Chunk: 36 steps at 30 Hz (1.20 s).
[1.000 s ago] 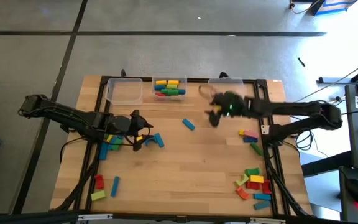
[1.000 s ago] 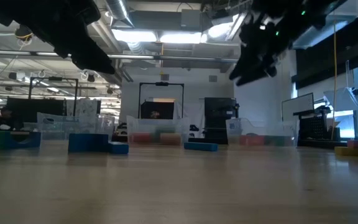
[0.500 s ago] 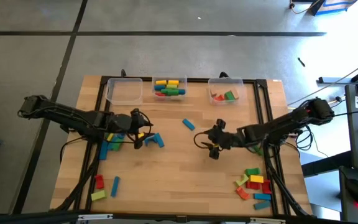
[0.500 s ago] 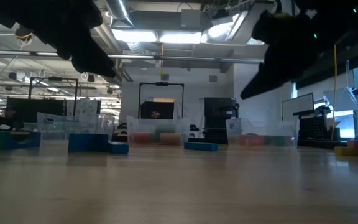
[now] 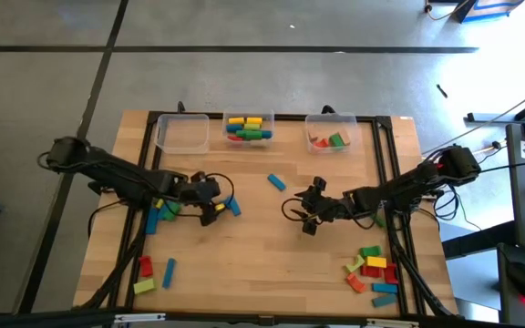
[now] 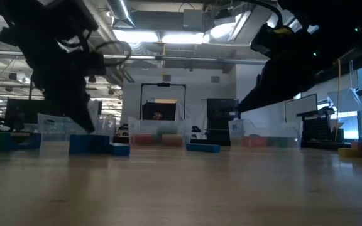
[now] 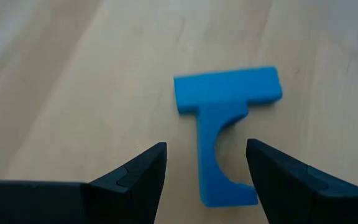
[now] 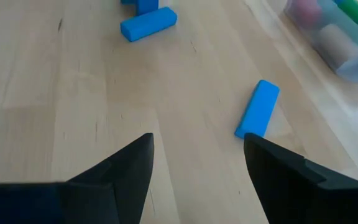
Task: Sort blocks by size
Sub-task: Put the blue arch block into the right transparent bin
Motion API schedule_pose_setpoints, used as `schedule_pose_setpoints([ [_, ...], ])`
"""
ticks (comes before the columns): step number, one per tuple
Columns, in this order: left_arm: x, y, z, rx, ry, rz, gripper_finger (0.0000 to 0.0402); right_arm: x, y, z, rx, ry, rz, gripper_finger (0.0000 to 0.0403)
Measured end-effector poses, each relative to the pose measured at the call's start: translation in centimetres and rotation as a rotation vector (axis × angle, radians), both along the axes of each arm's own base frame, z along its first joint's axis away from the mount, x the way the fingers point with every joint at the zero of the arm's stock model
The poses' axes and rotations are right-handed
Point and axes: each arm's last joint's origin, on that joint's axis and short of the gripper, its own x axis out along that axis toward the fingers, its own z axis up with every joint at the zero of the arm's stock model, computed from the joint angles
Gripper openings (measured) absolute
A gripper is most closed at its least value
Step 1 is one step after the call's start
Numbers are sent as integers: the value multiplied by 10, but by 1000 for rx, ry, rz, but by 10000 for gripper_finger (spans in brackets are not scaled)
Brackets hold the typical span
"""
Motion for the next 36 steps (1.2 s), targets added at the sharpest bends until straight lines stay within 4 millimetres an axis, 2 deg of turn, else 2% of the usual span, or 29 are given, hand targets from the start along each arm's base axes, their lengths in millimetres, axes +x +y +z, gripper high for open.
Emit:
schedule_pose_setpoints([
  [5, 4, 2, -14, -12, 61, 24, 216, 0, 0, 0, 3, 3, -1, 248],
  [8, 6, 3, -20, -10, 91, 33, 200, 0, 0, 0, -6, -2, -6, 248],
  [13, 9, 3, -26, 18, 109, 3, 128, 0, -1, 1, -33, -8, -25, 248],
  [17, 14, 2, -21, 21, 77, -35, 55, 2, -1, 3, -42, -34, -13, 248],
  [19, 17, 0, -14, 26, 61, -69, 30, 4, 0, 6, -35, -63, 7, 248],
  [25, 31, -6, 29, 72, -113, -165, 29, 18, 6, 28, -30, -132, 69, 248],
  [29, 40, -9, 64, 139, -330, -219, 38, 31, 10, 53, -75, -241, 114, 248],
  [32, 44, -10, 83, 198, -477, -257, 34, 39, 12, 73, -120, -347, 139, 248],
  [36, 50, -11, 103, 292, -666, -294, 30, 43, 9, 87, -125, -480, 128, 248],
])
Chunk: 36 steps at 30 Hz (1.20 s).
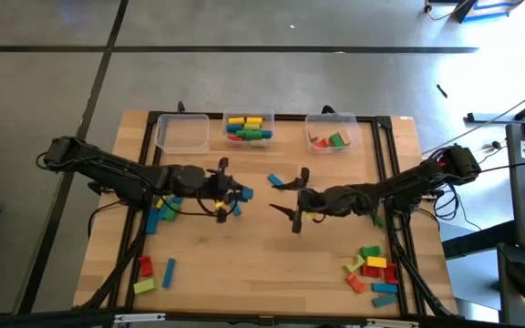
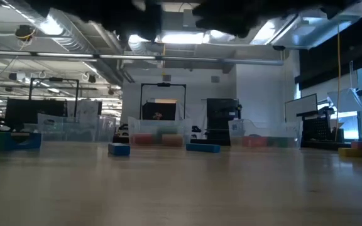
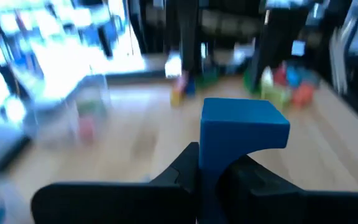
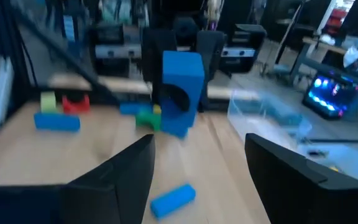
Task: Sort blocks by size
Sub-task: Put the blue arch block into the right transparent bin
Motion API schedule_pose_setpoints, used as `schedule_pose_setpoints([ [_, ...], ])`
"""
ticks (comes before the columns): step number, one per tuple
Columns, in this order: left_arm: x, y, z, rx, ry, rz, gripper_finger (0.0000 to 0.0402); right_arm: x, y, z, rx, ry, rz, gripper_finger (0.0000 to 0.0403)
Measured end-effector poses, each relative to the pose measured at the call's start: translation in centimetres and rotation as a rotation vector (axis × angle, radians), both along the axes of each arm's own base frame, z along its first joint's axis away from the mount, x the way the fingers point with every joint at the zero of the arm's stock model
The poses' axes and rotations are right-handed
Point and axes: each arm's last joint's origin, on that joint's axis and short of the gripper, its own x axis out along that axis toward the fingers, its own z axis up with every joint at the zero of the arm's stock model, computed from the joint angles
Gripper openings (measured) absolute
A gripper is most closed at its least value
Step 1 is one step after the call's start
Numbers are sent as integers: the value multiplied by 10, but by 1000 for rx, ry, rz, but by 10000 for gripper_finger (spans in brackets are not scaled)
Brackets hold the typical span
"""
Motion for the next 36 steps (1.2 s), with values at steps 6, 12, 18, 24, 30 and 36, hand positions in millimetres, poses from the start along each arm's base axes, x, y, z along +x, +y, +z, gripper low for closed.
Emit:
schedule_pose_setpoints([
  [6, 3, -1, 18, 137, -179, -44, 37, 7, -25, 8, 183, -103, 62, 248],
  [12, 3, 1, 26, 259, -252, -57, 30, 18, -44, 11, 324, -192, 115, 248],
  [18, 9, 6, 19, 290, -227, -44, 39, 41, -44, 4, 382, -159, 154, 248],
  [24, 13, 5, 16, 295, -230, -43, 30, 55, -43, -2, 386, -147, 150, 248],
  [30, 13, 0, 15, 299, -226, -65, 40, 55, -43, 0, 383, -160, 143, 248],
  [36, 13, -1, 15, 312, -228, -68, 32, 55, -43, 1, 384, -167, 146, 230],
])
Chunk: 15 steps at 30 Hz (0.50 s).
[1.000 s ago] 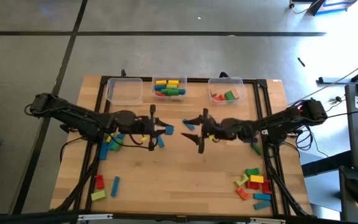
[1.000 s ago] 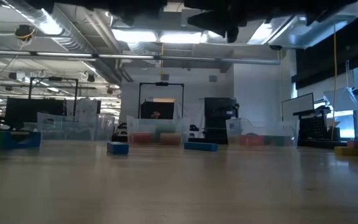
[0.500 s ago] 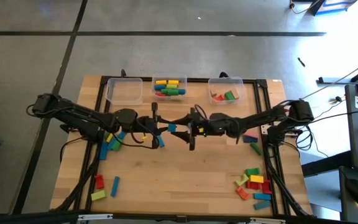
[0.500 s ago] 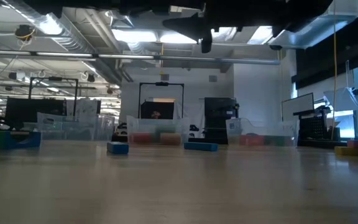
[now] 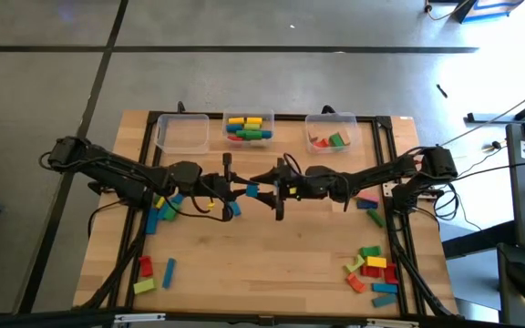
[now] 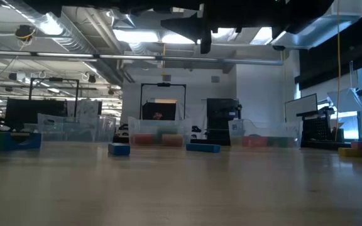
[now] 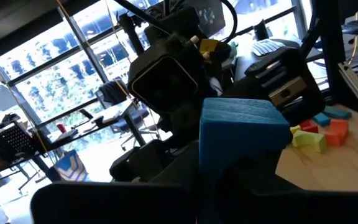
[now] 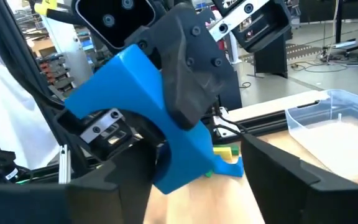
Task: Sort blocks by size
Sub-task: Put the blue arch block into the right transparent bin
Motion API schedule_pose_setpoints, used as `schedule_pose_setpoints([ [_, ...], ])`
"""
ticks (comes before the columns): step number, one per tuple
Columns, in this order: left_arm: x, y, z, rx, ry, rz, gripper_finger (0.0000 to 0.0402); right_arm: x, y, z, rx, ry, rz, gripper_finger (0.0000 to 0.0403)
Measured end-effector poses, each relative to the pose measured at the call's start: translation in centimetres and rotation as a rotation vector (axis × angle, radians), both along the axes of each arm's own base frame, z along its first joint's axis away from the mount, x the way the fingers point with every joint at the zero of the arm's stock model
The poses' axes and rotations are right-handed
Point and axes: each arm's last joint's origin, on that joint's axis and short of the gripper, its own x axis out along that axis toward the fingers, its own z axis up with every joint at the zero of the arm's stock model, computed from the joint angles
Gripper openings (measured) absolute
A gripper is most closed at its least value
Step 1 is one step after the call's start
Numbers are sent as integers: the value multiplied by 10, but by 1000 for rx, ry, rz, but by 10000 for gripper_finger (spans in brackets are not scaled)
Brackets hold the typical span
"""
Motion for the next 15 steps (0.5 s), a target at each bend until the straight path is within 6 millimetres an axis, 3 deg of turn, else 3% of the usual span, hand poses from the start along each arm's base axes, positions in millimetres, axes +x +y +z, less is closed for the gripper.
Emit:
schedule_pose_setpoints([
  [8, 1, 0, -2, 8, 7, 2, 41, 0, 1, 1, 7, -6, 26, 115],
  [15, 1, 0, -3, -26, 14, -1, 52, 0, 1, 0, 6, 0, 26, 114],
])
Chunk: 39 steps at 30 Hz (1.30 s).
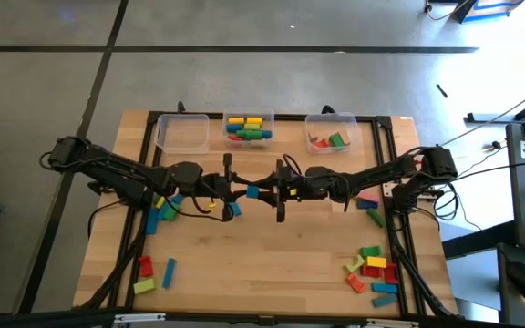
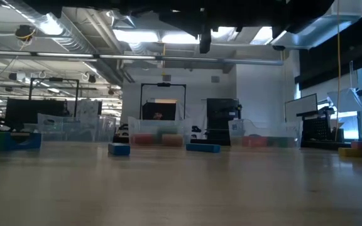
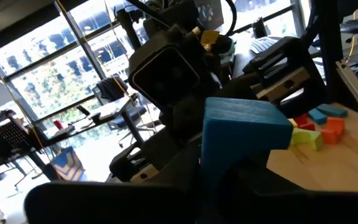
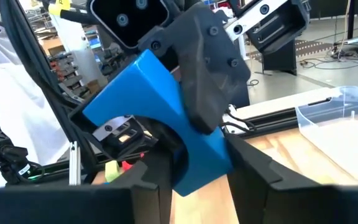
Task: Sort blocks by size
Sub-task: Put the blue arch block into the right transparent bin
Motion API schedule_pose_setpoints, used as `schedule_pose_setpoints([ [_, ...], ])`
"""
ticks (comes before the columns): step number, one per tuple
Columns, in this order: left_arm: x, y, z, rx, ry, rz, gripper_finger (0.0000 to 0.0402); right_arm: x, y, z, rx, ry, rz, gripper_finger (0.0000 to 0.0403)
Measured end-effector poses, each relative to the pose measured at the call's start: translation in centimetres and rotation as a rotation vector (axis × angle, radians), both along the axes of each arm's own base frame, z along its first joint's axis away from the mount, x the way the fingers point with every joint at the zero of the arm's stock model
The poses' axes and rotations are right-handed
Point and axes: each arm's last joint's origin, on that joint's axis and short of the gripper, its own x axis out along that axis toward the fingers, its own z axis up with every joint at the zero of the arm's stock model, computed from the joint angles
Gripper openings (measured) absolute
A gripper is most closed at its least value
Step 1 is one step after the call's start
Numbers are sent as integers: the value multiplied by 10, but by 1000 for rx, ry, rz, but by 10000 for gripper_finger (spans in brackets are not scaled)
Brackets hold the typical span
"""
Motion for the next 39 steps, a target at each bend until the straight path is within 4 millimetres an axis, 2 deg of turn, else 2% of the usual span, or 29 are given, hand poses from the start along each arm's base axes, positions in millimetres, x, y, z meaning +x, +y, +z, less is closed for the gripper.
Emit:
schedule_pose_setpoints([
  [8, -4, 1, 1, -70, 31, 10, 141, 0, 0, -1, -11, 10, -3, 119],
  [12, -10, 0, 6, -90, 32, 8, 165, 0, 0, 0, -15, 1, -15, 119],
  [33, -44, 0, 19, -107, 130, 31, 162, -1, -4, 2, -76, -1, -105, 95],
  [39, -56, 8, 19, -118, 182, 175, 159, -16, -8, 25, -179, 9, -194, 95],
])
